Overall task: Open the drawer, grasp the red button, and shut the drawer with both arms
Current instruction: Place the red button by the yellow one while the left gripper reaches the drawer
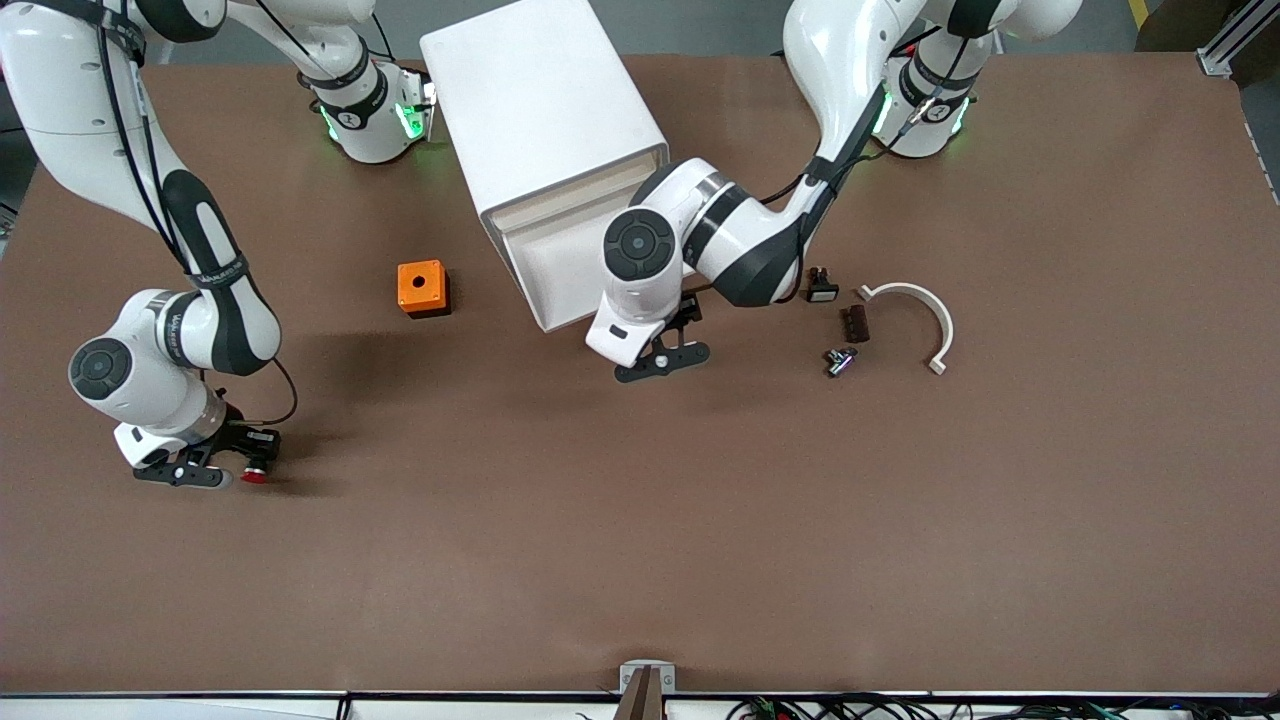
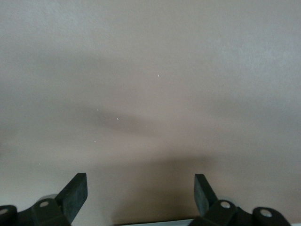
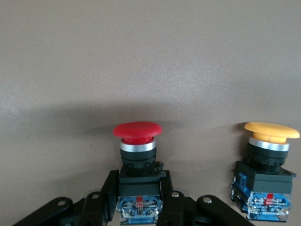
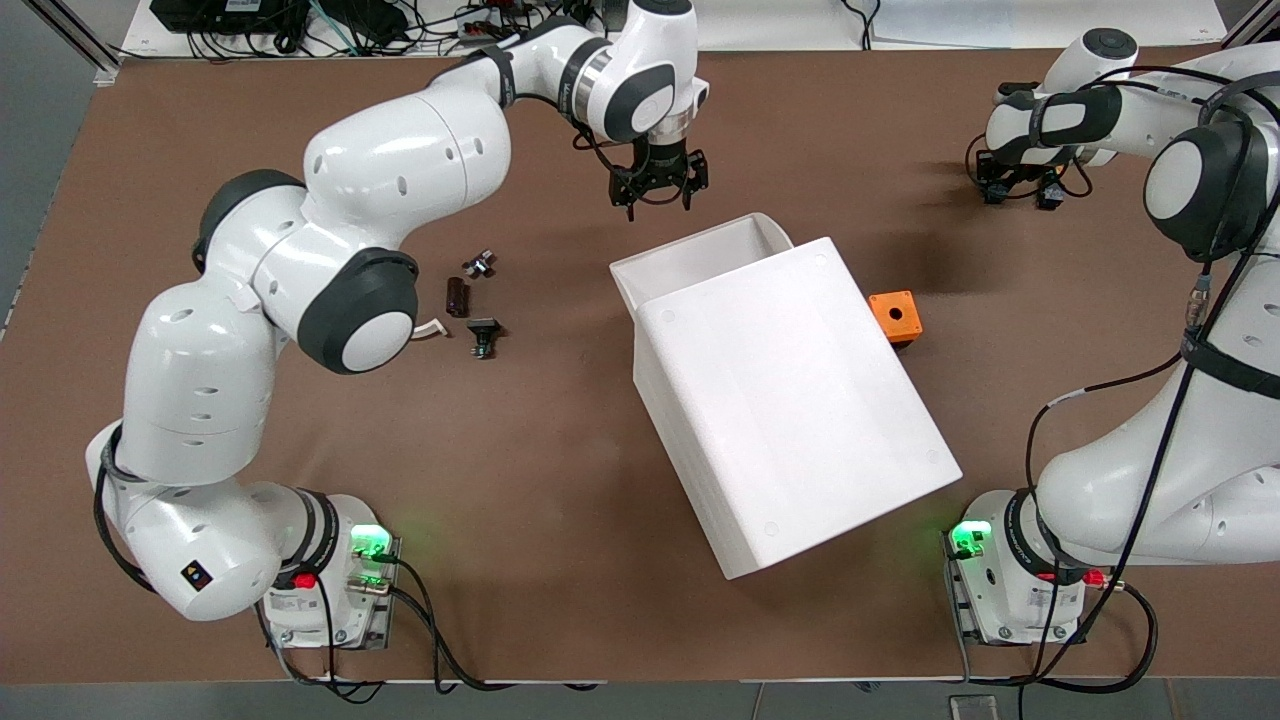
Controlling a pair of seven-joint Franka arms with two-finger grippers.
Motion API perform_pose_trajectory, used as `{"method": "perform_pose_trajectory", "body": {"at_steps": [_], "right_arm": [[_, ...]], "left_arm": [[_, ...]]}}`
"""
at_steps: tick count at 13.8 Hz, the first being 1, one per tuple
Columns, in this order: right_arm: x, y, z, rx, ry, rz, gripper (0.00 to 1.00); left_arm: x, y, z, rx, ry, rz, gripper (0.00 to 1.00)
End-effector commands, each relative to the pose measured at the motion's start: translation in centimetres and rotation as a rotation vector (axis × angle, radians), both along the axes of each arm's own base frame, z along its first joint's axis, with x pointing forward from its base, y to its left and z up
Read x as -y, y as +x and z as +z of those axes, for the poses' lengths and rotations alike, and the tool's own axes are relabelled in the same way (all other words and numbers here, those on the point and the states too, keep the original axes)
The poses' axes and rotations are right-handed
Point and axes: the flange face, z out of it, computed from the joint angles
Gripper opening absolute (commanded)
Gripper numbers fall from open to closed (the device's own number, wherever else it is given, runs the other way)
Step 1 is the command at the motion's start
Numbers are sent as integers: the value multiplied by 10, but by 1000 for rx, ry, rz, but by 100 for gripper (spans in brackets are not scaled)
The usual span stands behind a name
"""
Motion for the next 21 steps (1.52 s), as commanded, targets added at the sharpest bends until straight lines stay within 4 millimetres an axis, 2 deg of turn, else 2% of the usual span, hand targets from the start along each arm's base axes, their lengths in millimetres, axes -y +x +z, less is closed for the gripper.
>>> {"method": "perform_pose_trajectory", "body": {"at_steps": [1, 5, 12, 13, 14, 16, 18, 21], "right_arm": [[4, 0, 2, 1, 8, -10, 0], [14, -4, -1, -19, 11, -30, 0], [13, -6, -2, -35, 18, -52, 0], [14, -6, -1, -35, 18, -48, 35], [17, -7, -1, -43, 19, -51, 99], [12, -5, 3, -57, 21, -48, 100], [12, 6, 22, -78, 23, -46, 100], [14, 25, 71, -134, 25, -40, 100]], "left_arm": [[4, -4, 1, -4, -10, -8, 100], [17, -19, -1, -15, -15, -34, 100], [39, -45, -14, -79, -47, -46, 100], [42, -49, -15, -91, -56, -44, 100], [47, -54, -15, -109, -73, -40, 100], [52, -59, -17, -156, -110, -14, 100], [55, -63, -17, -186, -135, 4, 100], [60, -73, -23, -239, -162, 24, 100]]}}
